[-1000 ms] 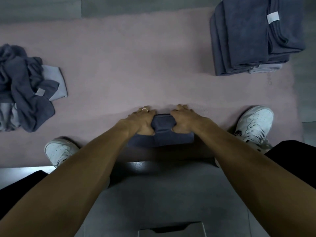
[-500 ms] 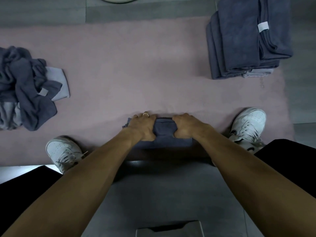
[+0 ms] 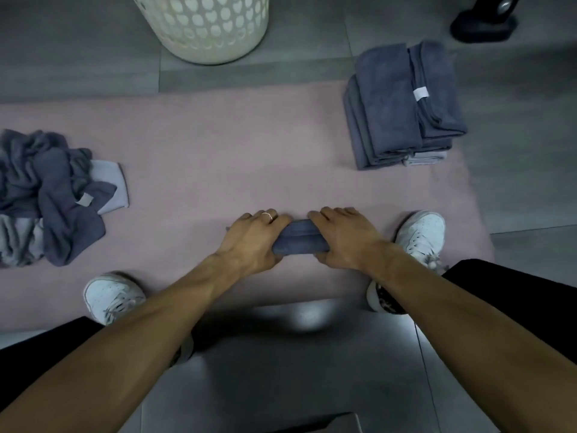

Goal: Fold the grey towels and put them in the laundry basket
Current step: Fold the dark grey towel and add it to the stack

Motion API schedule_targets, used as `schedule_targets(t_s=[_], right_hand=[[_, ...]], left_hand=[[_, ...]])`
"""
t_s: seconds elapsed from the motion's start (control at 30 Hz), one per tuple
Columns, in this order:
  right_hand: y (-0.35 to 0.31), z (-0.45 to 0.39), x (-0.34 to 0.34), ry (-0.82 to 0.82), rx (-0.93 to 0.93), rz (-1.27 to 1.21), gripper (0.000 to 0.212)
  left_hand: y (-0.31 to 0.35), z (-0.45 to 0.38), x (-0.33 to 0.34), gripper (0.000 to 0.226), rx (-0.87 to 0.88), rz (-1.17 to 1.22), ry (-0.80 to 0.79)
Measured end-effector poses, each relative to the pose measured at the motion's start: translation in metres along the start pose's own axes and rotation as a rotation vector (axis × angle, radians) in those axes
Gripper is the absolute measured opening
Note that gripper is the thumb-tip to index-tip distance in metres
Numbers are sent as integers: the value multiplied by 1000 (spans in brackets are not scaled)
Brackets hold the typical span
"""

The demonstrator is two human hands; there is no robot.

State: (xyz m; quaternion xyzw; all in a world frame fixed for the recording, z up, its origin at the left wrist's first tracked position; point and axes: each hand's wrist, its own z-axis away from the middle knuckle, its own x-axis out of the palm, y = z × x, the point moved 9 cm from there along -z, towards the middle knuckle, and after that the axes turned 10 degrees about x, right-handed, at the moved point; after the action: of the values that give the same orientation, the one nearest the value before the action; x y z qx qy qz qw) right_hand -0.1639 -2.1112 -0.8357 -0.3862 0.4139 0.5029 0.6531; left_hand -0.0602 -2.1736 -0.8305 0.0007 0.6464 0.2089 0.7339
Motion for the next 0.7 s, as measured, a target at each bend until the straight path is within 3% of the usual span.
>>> schedule_targets(t_s=[0.07, 0.2, 0.33, 0.47, 0.7], right_hand=[[4, 7, -28, 25, -19, -10, 53], [25, 23, -94, 106, 25, 82, 42], [43, 45, -145, 161, 81, 141, 51], [73, 64, -185, 159, 110, 123, 62], [162, 54, -217, 192, 276, 147, 32]], left_hand=[[5, -4, -22, 59, 41, -10, 65], [24, -21, -74, 64, 63, 1, 49], [57, -46, -139, 43, 126, -155, 130], [83, -76, -174, 46, 221, -278, 177], [99, -176, -187, 66, 260, -208, 165]])
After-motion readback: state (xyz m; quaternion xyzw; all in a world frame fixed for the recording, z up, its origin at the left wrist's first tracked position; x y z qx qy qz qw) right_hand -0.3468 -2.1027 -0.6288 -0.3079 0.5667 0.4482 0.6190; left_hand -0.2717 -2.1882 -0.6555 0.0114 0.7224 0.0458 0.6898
